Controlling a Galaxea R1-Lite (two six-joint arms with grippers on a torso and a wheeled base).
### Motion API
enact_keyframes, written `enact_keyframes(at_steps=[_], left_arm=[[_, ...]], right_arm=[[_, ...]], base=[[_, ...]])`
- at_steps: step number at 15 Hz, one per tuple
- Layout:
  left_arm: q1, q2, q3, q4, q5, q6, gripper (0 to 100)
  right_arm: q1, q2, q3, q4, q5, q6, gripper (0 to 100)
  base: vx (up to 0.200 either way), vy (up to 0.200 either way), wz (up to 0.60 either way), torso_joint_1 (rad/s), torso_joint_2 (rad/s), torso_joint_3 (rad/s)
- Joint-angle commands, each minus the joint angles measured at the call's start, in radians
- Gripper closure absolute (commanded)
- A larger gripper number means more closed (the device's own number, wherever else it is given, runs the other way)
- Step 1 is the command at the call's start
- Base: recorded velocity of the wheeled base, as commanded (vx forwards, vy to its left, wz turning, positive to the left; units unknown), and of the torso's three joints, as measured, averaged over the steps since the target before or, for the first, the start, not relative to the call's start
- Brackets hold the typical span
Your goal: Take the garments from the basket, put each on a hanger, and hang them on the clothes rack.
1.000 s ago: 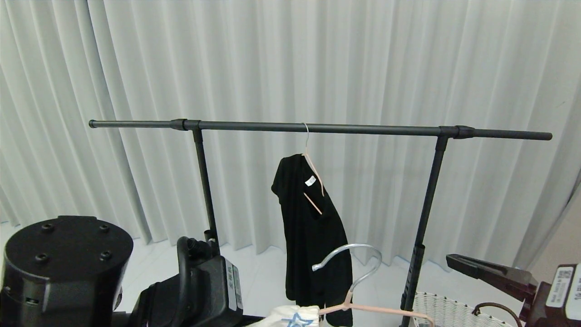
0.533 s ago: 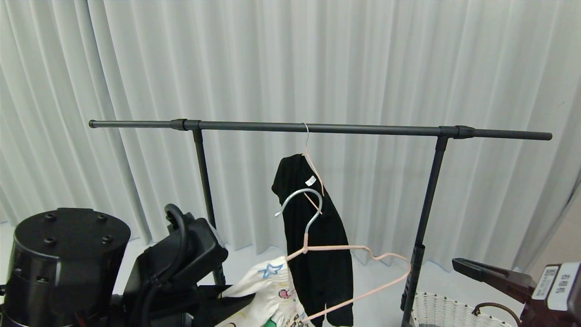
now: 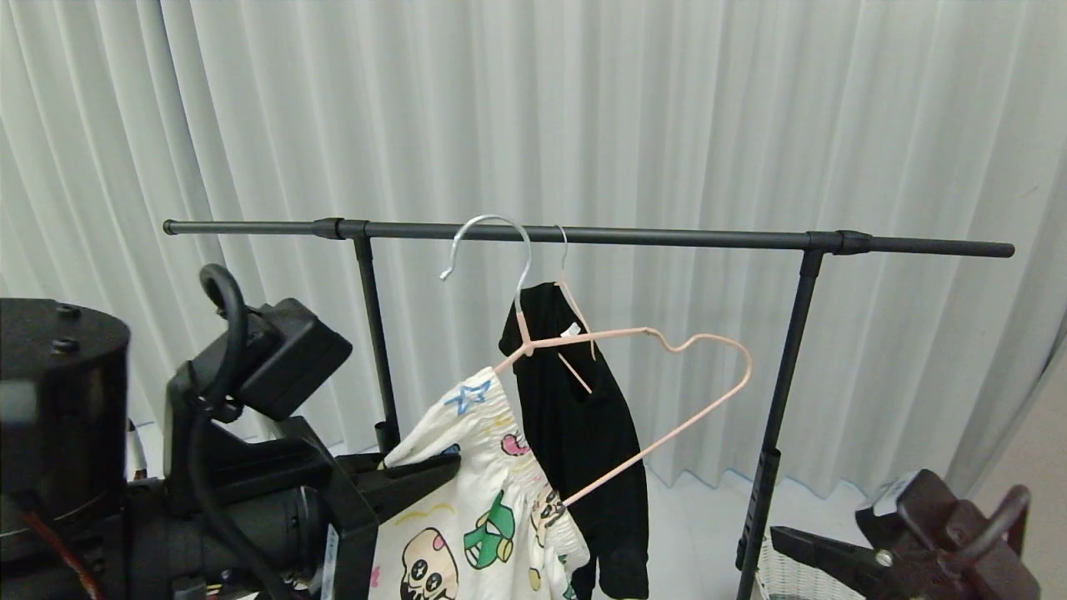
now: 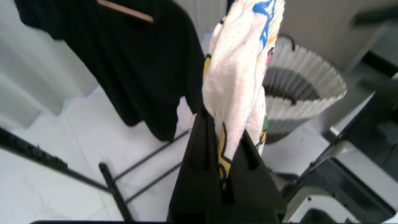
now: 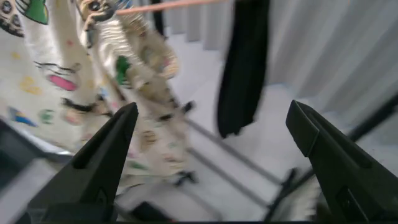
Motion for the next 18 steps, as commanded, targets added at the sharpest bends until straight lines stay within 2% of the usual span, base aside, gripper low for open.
enact_keyframes(at_steps=[1,4,6,8,11,14,18], left_arm=[[0.0,-0.074,-0.001,-0.001,-0.001,0.002,100],[0.0,-0.124,-0.001,-0.001,-0.003,0.012,100],[0.0,-0.152,0.0,-0.001,-0.004,0.058,100],[0.0,-0.157,-0.009,-0.001,-0.006,0.064,100],[0.0,-0.155,-0.046,-0.001,-0.007,0.064,100],[0.0,-0.152,-0.058,-0.001,-0.006,0.064,100],[0.0,-0.141,-0.09,-0.001,-0.007,0.064,100]], right_arm=[[-0.038,0.09,-0.077,0.038,0.034,0.05,0],[-0.087,0.13,-0.172,0.06,0.076,0.11,0],[-0.113,0.158,-0.224,0.06,0.106,0.154,0],[-0.128,0.189,-0.27,0.06,0.126,0.183,0],[-0.122,0.259,-0.347,0.061,0.179,0.194,0],[-0.121,0.322,-0.41,0.064,0.188,0.192,0],[-0.105,0.322,-0.412,0.12,0.207,0.194,0]], base=[[0.0,0.0,0.0,0.0,0.0,0.0],[0.0,0.0,0.0,0.0,0.0,0.0],[0.0,0.0,0.0,0.0,0.0,0.0],[0.0,0.0,0.0,0.0,0.0,0.0],[0.0,0.0,0.0,0.0,0.0,0.0],[0.0,0.0,0.0,0.0,0.0,0.0],[0.0,0.0,0.0,0.0,0.0,0.0]])
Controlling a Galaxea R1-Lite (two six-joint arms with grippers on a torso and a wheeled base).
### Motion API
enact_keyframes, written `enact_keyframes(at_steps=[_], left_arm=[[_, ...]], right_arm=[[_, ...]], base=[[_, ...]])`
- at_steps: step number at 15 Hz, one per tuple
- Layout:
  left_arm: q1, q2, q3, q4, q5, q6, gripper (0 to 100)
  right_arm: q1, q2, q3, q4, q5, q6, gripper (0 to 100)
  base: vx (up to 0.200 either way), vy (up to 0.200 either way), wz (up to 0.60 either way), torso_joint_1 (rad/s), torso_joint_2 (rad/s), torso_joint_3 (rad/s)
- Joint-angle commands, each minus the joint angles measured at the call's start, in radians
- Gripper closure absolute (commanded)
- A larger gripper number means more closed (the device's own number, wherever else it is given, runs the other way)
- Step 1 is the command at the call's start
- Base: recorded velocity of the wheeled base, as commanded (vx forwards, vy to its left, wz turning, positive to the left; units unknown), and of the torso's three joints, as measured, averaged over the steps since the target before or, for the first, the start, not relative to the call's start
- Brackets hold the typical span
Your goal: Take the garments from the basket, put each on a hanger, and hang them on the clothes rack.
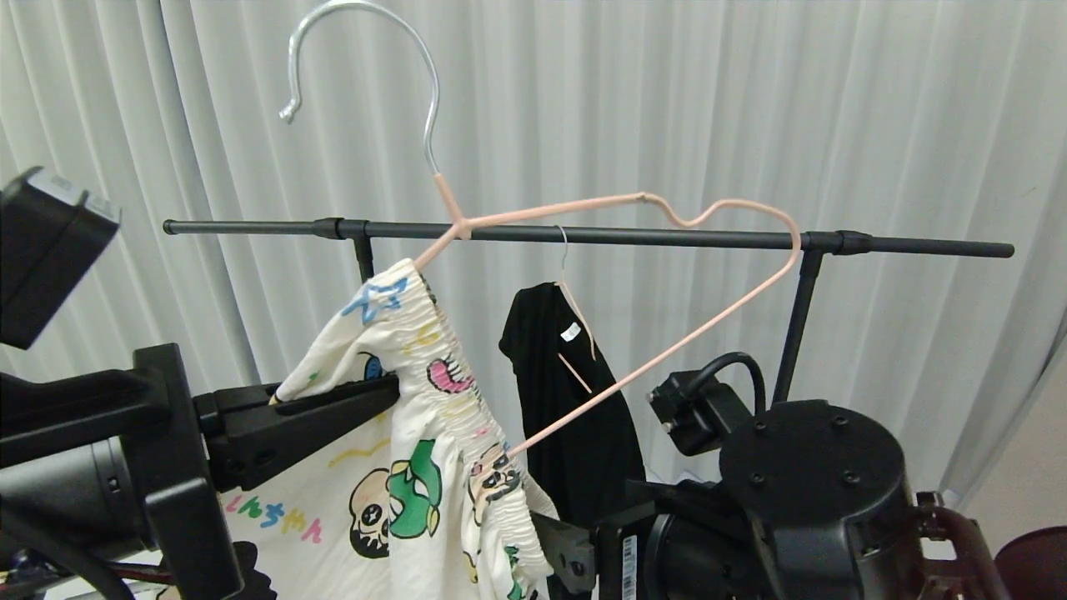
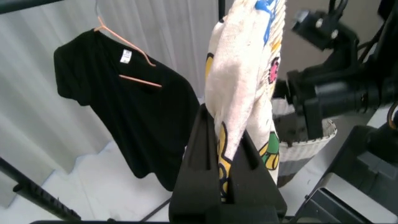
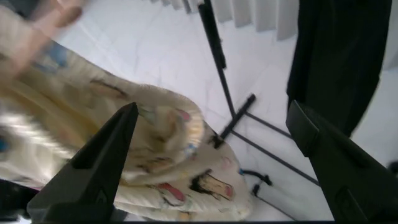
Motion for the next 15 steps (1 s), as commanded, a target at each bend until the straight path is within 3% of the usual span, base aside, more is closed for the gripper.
enact_keyframes(at_steps=[1,7,8,11,13,15], left_arm=[[0.0,0.01,-0.021,0.0,0.0,0.0,100],[0.002,0.005,-0.056,0.0,0.0,0.002,100],[0.002,0.004,-0.056,0.0,0.0,0.002,100],[0.003,0.01,-0.047,0.0,0.002,0.003,100],[0.025,0.016,-0.007,0.0,0.006,0.006,100],[0.074,0.016,0.067,0.0,0.006,0.081,100]], right_arm=[[0.004,0.006,-0.002,0.01,-0.001,0.0,0],[-0.001,0.01,0.025,0.027,-0.007,-0.003,0],[-0.002,0.01,0.027,0.027,-0.009,-0.003,100],[-0.024,0.003,0.032,0.048,-0.024,-0.011,100],[-0.08,-0.007,0.039,0.083,-0.079,-0.044,100],[-0.125,-0.046,0.079,0.085,-0.091,-0.109,100]], base=[[0.0,0.0,0.0,0.0,0.0,0.0],[0.0,0.0,0.0,0.0,0.0,0.0],[0.0,0.0,0.0,0.0,0.0,0.0],[0.0,0.0,0.0,0.0,0.0,0.0],[0.0,0.0,0.0,0.0,0.0,0.0],[0.0,0.0,0.0,0.0,0.0,0.0]])
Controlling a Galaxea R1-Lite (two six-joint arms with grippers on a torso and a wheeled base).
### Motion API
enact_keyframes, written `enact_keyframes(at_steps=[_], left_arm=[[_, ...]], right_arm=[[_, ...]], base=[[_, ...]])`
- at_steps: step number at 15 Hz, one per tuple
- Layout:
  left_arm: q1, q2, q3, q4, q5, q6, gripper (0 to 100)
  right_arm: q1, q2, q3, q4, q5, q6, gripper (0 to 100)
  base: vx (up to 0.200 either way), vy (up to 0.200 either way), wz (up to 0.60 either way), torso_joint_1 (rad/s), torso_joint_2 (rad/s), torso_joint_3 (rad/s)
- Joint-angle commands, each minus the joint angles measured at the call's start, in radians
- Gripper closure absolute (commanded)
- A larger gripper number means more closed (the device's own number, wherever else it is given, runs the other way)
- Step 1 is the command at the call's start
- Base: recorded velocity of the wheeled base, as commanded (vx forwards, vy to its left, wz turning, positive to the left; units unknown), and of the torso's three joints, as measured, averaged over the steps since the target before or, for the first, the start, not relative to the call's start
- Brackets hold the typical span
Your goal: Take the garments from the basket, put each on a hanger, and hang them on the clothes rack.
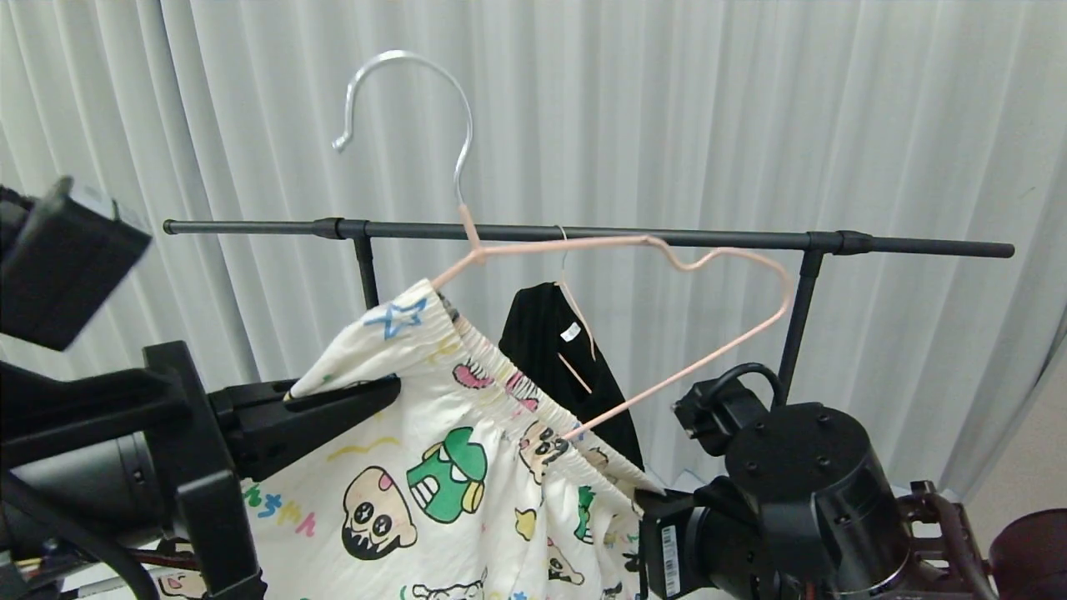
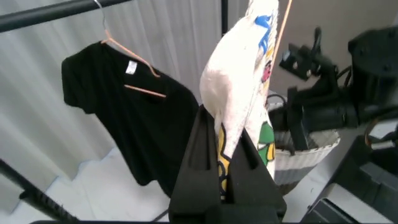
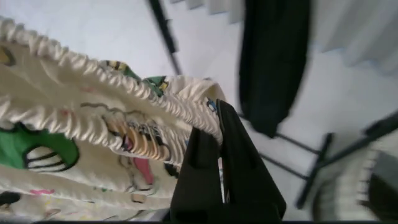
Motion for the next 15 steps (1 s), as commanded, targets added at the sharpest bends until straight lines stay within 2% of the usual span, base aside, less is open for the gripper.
enact_keyframes(at_steps=[1,2,7,9,15], left_arm=[[0.074,0.0,0.088,-0.002,-0.003,0.082,100],[0.097,-0.003,0.114,-0.002,-0.006,0.113,100],[0.1,-0.019,0.185,-0.002,-0.006,0.156,100],[0.123,-0.02,0.203,-0.002,-0.004,0.188,100],[0.163,-0.031,0.222,-0.002,-0.004,0.199,100]], right_arm=[[-0.055,-0.056,0.055,0.0,-0.005,-0.051,100],[-0.078,-0.073,0.071,0.0,-0.005,-0.076,100],[-0.172,-0.124,0.086,0.0,-0.002,-0.16,100],[-0.176,-0.127,0.086,0.0,-0.004,-0.166,100],[-0.184,-0.133,0.092,-0.003,-0.004,-0.179,100]], base=[[0.0,0.0,0.0,0.0,0.0,0.0],[0.0,0.0,0.0,0.0,0.0,0.0],[0.0,0.0,0.0,0.0,0.0,0.0],[0.0,0.0,0.0,0.0,0.0,0.0],[0.0,0.0,0.0,0.0,0.0,0.0]])
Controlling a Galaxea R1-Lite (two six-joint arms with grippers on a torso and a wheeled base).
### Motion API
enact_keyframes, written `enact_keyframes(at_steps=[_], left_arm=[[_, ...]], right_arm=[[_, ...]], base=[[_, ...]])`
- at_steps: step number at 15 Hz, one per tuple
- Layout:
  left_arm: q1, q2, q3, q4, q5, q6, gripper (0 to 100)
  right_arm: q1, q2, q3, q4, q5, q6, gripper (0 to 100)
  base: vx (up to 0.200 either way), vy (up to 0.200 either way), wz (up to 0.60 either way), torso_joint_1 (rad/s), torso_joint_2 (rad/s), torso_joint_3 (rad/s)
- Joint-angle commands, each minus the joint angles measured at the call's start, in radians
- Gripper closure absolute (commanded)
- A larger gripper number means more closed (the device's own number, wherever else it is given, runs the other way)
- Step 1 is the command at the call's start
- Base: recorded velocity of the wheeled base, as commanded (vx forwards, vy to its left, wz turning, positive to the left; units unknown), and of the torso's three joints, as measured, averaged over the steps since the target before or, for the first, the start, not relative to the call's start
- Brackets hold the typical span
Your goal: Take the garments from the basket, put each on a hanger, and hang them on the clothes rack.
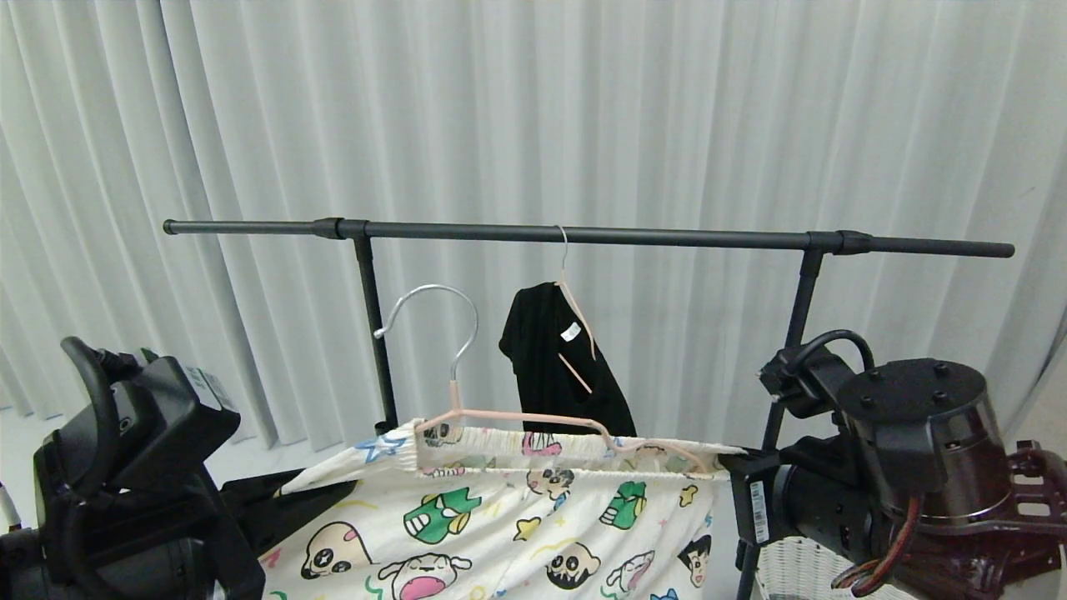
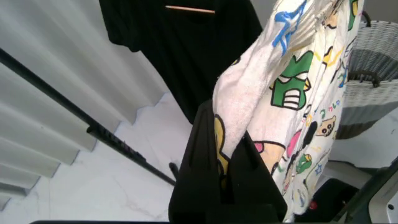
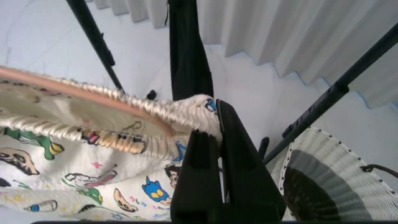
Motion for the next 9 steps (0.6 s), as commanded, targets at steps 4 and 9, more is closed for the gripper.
enact_keyframes(at_steps=[4,9], left_arm=[[0.003,0.041,0.046,0.0,0.023,0.096,100],[0.001,0.105,0.015,-0.002,0.087,0.085,100]], right_arm=[[0.002,-0.04,-0.015,-0.001,0.045,-0.076,100],[0.046,-0.091,-0.032,0.039,0.075,-0.147,0]], base=[[0.0,0.0,0.0,0.0,0.0,0.0],[0.0,0.0,0.0,0.0,0.0,0.0]])
